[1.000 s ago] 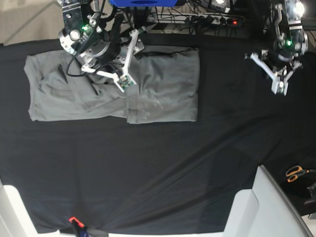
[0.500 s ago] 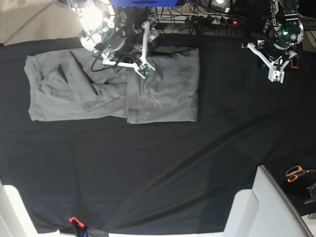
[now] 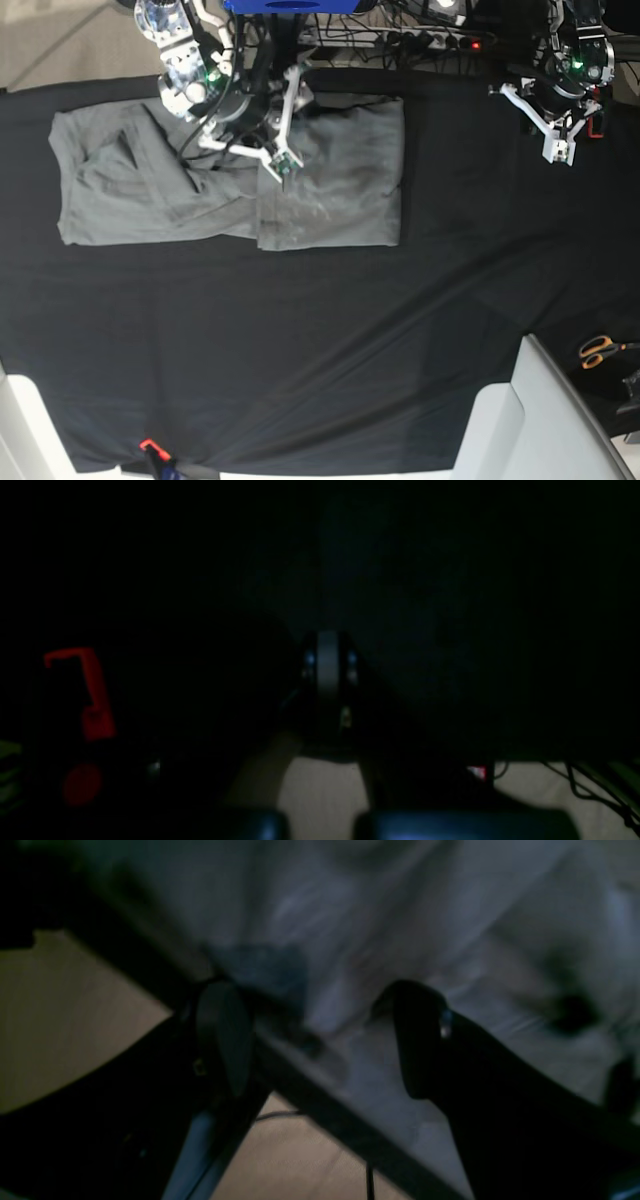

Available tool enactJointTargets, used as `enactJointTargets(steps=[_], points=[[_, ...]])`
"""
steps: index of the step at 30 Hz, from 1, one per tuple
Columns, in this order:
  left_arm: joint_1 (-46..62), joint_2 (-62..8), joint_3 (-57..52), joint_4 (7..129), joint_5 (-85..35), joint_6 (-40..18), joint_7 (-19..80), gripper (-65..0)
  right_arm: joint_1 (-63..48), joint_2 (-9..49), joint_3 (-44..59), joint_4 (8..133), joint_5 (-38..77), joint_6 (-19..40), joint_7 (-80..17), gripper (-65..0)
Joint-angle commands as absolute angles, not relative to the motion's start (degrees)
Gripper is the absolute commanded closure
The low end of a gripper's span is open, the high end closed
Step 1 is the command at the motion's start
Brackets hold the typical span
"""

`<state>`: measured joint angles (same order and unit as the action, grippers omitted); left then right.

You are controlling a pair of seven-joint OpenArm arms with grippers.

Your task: Fold the T-shirt properly

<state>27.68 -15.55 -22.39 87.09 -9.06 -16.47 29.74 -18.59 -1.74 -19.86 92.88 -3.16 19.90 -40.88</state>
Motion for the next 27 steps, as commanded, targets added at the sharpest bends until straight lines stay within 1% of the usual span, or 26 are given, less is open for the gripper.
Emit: enactJointTargets(steps=[1,6,7,9,11,13,16,19,23,27], points=[[28.0,-16.3,-22.6,87.8,-9.2,-16.4,28.7,0.0,-18.7,-1.5,-20.2,93.6,-2.6,19.8,-40.0,-39.8],[28.3,-16.3,-22.6,87.8,-9.1,-16.4,28.7,0.0,-18.6,-1.5,-19.8,93.5,-2.7,19.8,-39.8,-39.5],[28.3,-16.3,-22.6,87.8,-8.9,-16.4,28.7,0.0,-18.6,-1.5,-19.8,93.5,-2.7,19.8,-39.9,-38.6],[28.1,-16.3,-22.6,87.8,-8.9,-16.4,28.7,0.0,-18.7,-1.5,-19.8,93.5,-2.6,19.8,-40.0,-32.4],[28.0,-16.3,-22.6,87.8,-8.9,-16.4,28.7,0.0,-18.8,-1.5,-19.8,93.5,-2.5,19.8,-40.0,-23.7],[27.9,-16.3,-22.6,87.8,-8.9,-16.4,28.7,0.0,-18.9,-1.5,-19.8,93.5,-2.5,19.8,-40.0,-16.4],[27.9,-16.3,-22.6,87.8,-9.1,-16.4,28.7,0.0,-18.9,-1.4,-19.8,93.5,-2.7,19.8,-40.0,-7.1],[27.9,-16.3,-22.6,87.8,-8.9,-16.4,28.7,0.0,-19.6,-1.4,-19.8,94.3,-2.7,19.8,-40.6,-5.3],[27.8,-16.3,-22.6,87.8,-8.8,-16.4,28.7,0.0,-20.8,-1.4,-19.8,97.4,-2.7,19.8,-43.7,-5.1],[27.8,-16.3,-22.6,87.8,-8.8,-16.4,28.7,0.0,-21.8,-0.1,-19.8,99.5,-2.8,19.7,-44.4,-5.1]])
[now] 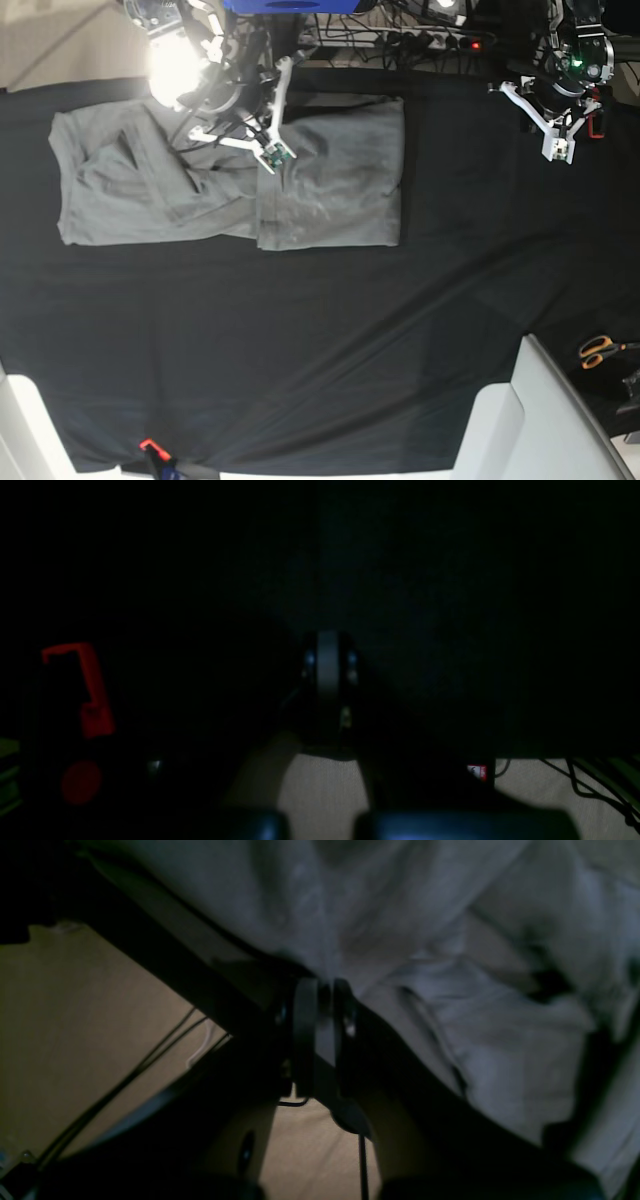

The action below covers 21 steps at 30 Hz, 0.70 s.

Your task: Fold the T-shirt properly

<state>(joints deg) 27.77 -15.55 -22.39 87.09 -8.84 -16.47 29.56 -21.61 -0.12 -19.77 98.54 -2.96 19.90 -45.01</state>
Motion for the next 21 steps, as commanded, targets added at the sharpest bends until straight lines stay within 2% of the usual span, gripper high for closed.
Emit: enactJointTargets(steps=[1,10,13,15,19,21], points=[[27.8,-16.3,-22.6,87.8,-8.8,-16.4,28.7,0.0,-22.2,0.0,-19.8,99.6,-2.8,19.7,-44.4,-5.1],[26.7,-16.3,-22.6,83.3,-8.8,-16.4,28.4,0.0,-22.8,-0.1,-19.8,99.6,-2.8,19.6,-44.4,-5.4],[26.7,-16.3,-22.6,83.4,-8.8,-16.4,28.4,0.0,-22.8,-0.2,-20.3,99.5,-2.7,16.2,-44.4,-6.8],[26.7,-16.3,-22.6,83.5,-9.0,-16.4,28.4,0.0,-22.7,-0.2,-20.3,99.1,-2.4,13.7,-44.1,-14.7],[26.6,-16.3,-22.6,83.6,-9.0,-16.4,28.4,0.0,-22.5,-0.2,-20.4,99.1,-2.4,12.5,-43.9,-38.3],[26.6,-16.3,-22.6,83.6,-9.1,-16.4,28.4,0.0,-22.5,-0.2,-20.4,99.1,-2.4,12.5,-42.5,-41.1]])
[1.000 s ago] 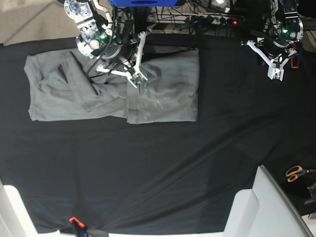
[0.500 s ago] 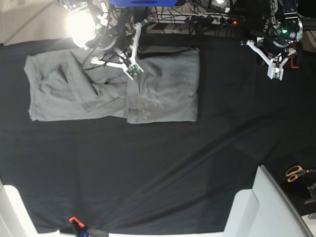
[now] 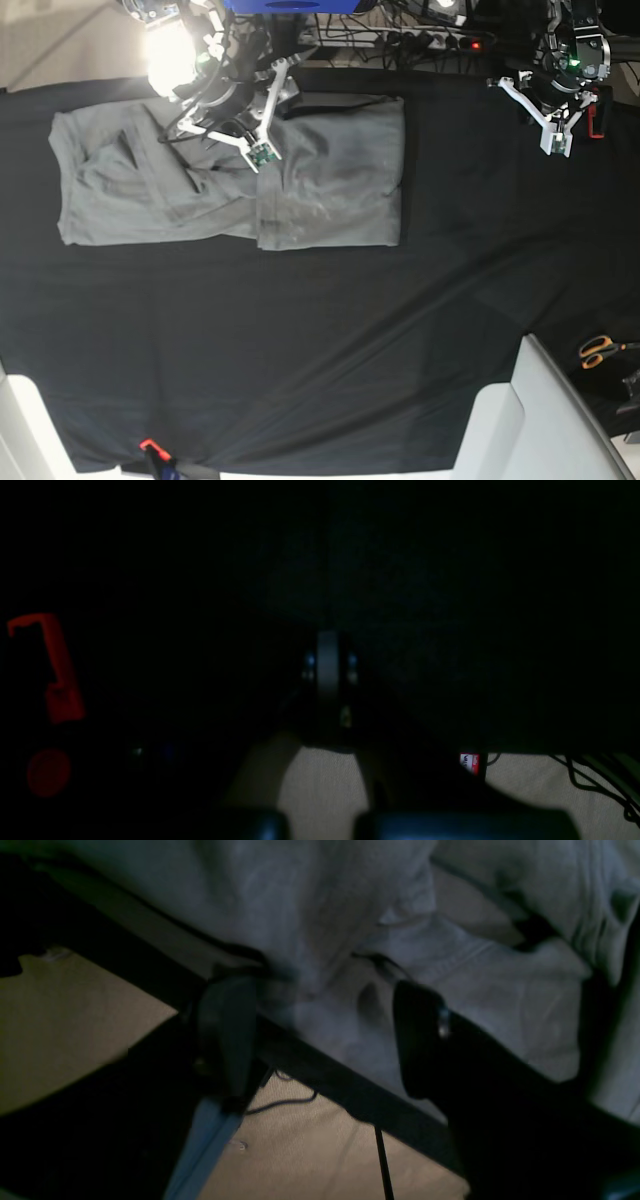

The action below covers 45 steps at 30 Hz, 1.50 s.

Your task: Fold the T-shirt properly

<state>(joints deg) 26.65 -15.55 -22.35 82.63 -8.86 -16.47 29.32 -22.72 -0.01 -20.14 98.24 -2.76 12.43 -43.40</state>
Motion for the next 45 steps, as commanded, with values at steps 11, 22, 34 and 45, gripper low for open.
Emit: enactJointTargets(steps=[11,22,34,45], points=[[26.6,-16.3,-22.6,83.5,-9.0,-16.4,28.4,0.0,-20.2,-0.3,-24.4,92.2,-2.4,12.5,-39.4,-36.5],[26.6,-16.3,-22.6,83.4,-8.8,-16.4,28.4,0.0,-18.7,-0.3,-24.0,91.6,-2.4,12.4,-38.8,-32.9],[26.5,-16.3,-22.6,83.4,-8.9,-16.4,28.4,0.0,-17.3,-0.3,-24.0,89.7,-2.4,12.4,-39.2,0.0],[26.5,-16.3,-22.6,83.4,-8.8,-16.4,28.4,0.0,-20.6,0.1,-23.9,97.5,-2.7,12.4,-43.7,-0.8]])
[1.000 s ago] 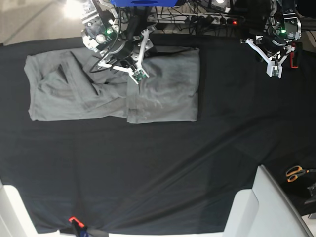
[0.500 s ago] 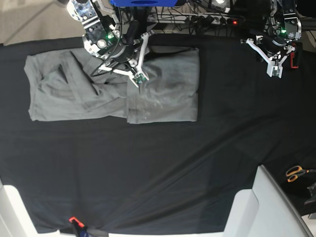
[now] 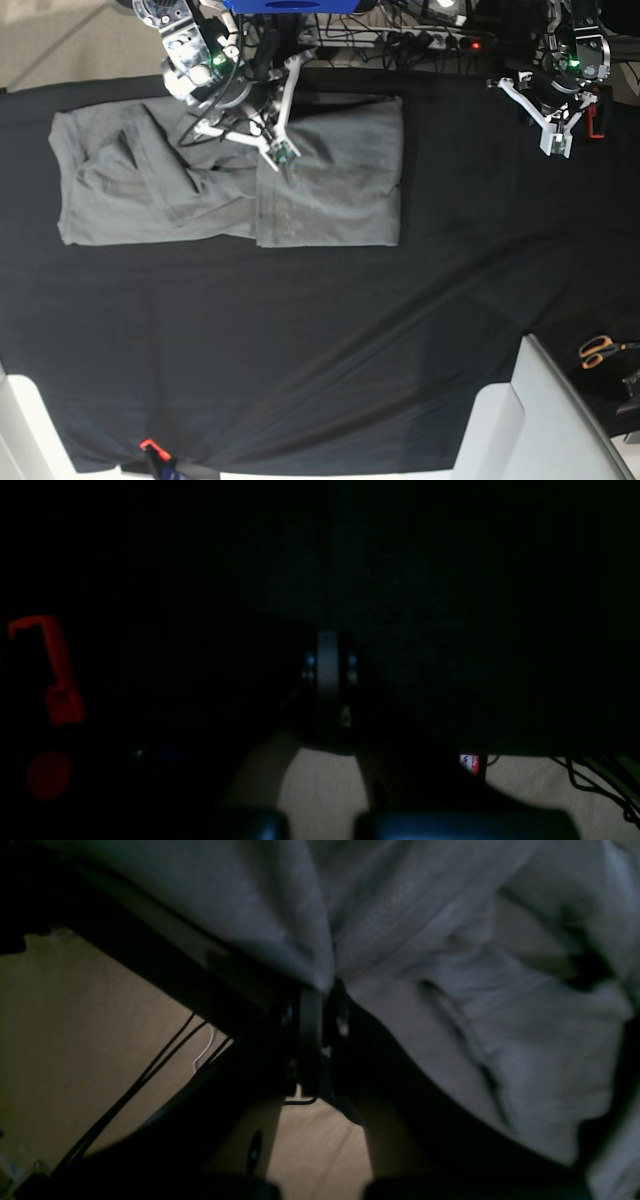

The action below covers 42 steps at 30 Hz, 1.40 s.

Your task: Fold the T-shirt properly

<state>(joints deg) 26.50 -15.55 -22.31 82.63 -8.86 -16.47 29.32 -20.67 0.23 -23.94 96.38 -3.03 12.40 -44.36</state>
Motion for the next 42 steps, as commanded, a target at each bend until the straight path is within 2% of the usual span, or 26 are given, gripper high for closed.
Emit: enactJointTargets(steps=[1,8,13,23,25,29,31,33,35,39,42], points=[[26.5,-16.3,-22.6,83.4,-8.8,-16.4,28.4,0.0,-20.7,0.1,-23.9,97.7,-2.8,12.4,-44.0,-0.8],[26.5,-16.3,-22.6,83.4,-8.7,-16.4,28.4,0.0,-21.3,1.0,-23.9,97.6,-2.8,12.1,-44.0,-0.8],[26.5,-16.3,-22.6,83.4,-8.7,-16.4,28.4,0.0,-22.0,2.2,-24.1,98.1,-2.7,7.2,-44.0,-0.8],[26.5,-16.3,-22.6,83.4,-8.7,-16.4,28.4,0.0,-22.6,1.8,-24.0,97.7,-2.4,7.1,-44.1,-2.0],[26.5,-16.3,-22.6,83.4,-8.7,-16.4,28.4,0.0,-22.6,1.7,-23.9,97.9,-2.4,7.0,-45.1,-6.0],[26.5,-16.3,-22.6,83.4,-8.7,-16.4,28.4,0.0,-22.5,1.6,-23.8,99.4,-2.4,6.8,-47.9,-26.7],[26.5,-16.3,-22.6,83.4,-8.7,-16.4,28.4,0.0,-22.8,1.6,-23.8,101.8,-2.7,2.9,-48.0,-35.3],[26.5,-16.3,-22.6,83.4,-8.7,-16.4,28.4,0.0,-23.7,2.0,-23.8,104.7,-2.7,-3.8,-47.6,-36.9],[26.5,-16.3,-22.6,83.4,-8.7,-16.4,28.4,0.0,-23.6,2.2,-23.9,107.3,-2.4,-6.9,-47.6,-36.9],[26.5,-16.3,-22.6,83.4,-8.8,-16.4,28.4,0.0,-20.3,2.7,-24.0,109.2,-2.3,-3.6,-47.6,-37.2],[26.6,-16.3,-22.6,83.4,-8.8,-16.4,28.4,0.0,-19.6,2.6,-24.2,110.4,-2.3,-3.6,-48.2,-37.1]])
